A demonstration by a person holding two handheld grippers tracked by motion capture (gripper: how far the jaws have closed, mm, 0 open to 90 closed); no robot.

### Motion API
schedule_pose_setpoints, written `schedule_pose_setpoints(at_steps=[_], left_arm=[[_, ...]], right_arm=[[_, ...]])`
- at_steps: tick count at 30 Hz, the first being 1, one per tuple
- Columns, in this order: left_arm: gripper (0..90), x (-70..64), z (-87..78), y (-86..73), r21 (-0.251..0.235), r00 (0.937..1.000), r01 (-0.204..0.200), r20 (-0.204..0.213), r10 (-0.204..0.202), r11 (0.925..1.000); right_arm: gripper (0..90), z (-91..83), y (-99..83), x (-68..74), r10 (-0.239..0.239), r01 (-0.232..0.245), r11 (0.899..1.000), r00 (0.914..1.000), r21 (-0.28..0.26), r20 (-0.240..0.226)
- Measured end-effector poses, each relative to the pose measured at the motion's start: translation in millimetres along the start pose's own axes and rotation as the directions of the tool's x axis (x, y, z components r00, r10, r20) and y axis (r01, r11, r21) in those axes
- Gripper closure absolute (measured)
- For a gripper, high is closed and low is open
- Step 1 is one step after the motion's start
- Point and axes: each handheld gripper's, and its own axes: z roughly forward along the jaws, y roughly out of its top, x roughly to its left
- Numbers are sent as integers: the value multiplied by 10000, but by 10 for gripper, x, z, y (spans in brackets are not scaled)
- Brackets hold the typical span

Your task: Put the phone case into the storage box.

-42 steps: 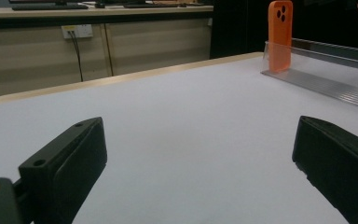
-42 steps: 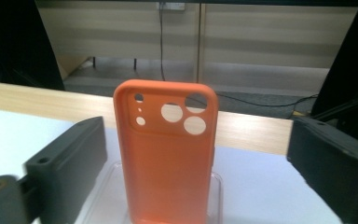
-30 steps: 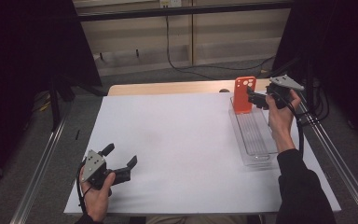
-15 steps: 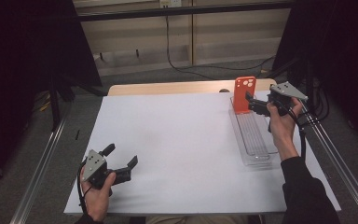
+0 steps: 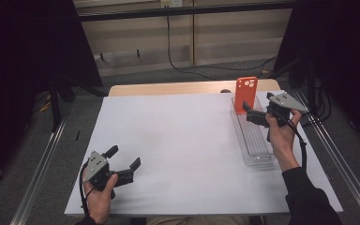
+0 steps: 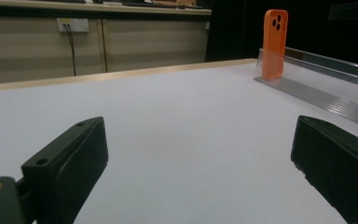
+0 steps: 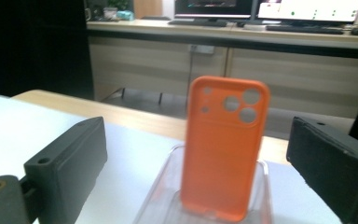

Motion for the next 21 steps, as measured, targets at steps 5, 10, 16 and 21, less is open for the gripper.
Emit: schedule_pose_setpoints(at_steps=[5, 10, 16, 21], left_arm=[[38, -18, -4, 6, -146, 10000, -33, -86, 32, 9999], [38, -9, -8, 4, -196, 9999, 104, -136, -106, 9998], [38, -27, 0, 3, -112, 10000, 61, -66, -62, 9999], [38, -61, 23, -8, -33, 10000, -30, -48, 30, 10000]], right_arm=[[45, -84, -30, 87, -74, 74, 10000, 9998, -36, -163], [45, -205, -30, 134, 74, -80, 9997, 9996, -212, -288], [45, -377, -32, 196, 112, -122, 9993, 9995, -343, -308], [51, -511, -83, 194, 125, -129, 9995, 9998, -283, -162]])
